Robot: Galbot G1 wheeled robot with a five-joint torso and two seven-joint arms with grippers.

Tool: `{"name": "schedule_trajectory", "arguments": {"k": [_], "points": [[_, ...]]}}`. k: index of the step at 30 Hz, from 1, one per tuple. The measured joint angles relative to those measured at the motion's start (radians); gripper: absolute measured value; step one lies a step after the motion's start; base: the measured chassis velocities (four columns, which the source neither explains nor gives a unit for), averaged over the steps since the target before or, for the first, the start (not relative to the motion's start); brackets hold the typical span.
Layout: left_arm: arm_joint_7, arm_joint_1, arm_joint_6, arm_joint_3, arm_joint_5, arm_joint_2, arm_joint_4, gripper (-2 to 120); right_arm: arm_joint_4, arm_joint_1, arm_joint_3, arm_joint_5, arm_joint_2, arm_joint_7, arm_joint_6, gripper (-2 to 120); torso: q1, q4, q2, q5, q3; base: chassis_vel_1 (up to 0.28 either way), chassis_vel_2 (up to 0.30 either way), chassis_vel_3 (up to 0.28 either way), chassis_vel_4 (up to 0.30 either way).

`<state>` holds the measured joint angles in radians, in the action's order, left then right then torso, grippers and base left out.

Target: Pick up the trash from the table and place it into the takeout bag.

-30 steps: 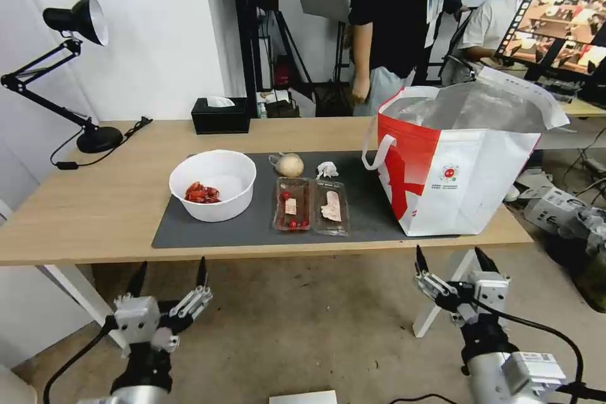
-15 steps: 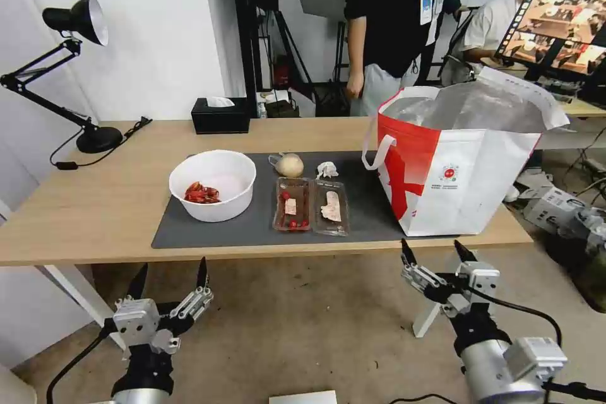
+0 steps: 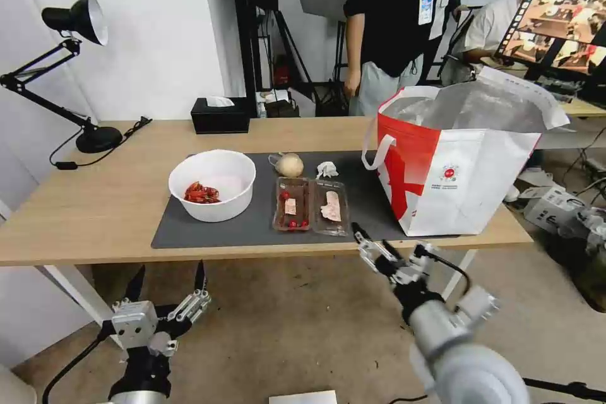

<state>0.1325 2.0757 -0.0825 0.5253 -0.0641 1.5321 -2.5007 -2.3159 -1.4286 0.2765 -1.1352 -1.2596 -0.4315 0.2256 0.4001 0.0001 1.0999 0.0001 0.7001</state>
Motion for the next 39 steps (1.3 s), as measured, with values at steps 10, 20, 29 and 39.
{"name": "schedule_trajectory", "arguments": {"k": [10,20,29,39], "points": [[0.0,0.01,0.006,0.011,0.009,-0.008,0.001,100,0.083,0.155,-0.071,-0.269,-0.072,-0.168,-0.082,100,0.0,0.0,0.0,-0.0003,0.0,0.0,0.0,0.0,0.0],[0.0,0.012,0.009,0.022,0.007,-0.009,0.001,100,0.16,0.246,-0.089,-0.405,-0.154,-0.312,-0.171,100,0.0,-0.0001,0.0,-0.0002,0.0,0.0,0.0,0.0,0.0],[0.0,0.014,0.01,0.025,0.006,-0.009,0.001,100,0.2,0.269,-0.116,-0.416,-0.215,-0.355,-0.21,100,0.0,-0.0001,0.0,-0.0002,0.0,0.0,0.0,0.0,0.0],[0.0,0.013,0.01,0.03,0.002,-0.015,0.001,100,0.233,0.287,-0.12,-0.414,-0.258,-0.38,-0.23,100,0.0,-0.0001,0.0,-0.0001,0.0,0.0,0.0,0.0,0.0]]}}
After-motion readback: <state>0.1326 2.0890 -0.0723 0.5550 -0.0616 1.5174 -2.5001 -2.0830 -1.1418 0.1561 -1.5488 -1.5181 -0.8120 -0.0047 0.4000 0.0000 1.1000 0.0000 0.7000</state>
